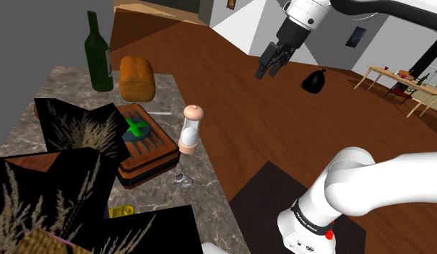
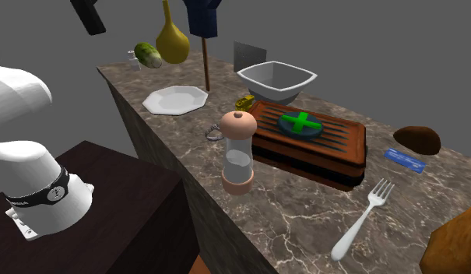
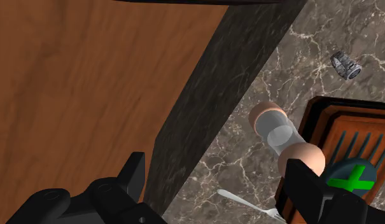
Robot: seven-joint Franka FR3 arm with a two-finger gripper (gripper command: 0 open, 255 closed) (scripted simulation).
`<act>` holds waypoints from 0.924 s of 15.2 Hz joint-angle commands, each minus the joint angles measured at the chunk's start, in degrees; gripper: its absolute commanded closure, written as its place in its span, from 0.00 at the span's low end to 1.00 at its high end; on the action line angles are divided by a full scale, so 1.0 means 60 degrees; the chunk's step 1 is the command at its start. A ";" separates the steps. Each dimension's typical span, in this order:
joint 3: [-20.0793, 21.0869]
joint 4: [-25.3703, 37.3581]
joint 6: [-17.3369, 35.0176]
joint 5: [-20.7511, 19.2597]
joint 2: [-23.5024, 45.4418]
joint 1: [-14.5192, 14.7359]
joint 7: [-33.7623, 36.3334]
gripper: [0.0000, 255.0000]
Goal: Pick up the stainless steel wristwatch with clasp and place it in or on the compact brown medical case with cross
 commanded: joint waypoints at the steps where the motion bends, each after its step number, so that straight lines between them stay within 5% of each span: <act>1: 0.0000 0.0000 0.0000 0.0000 0.0000 0.0000 0.0000 0.00; 14: 0.2344 -0.2121 0.2044 0.1402 0.0612 0.0442 0.3182 0.00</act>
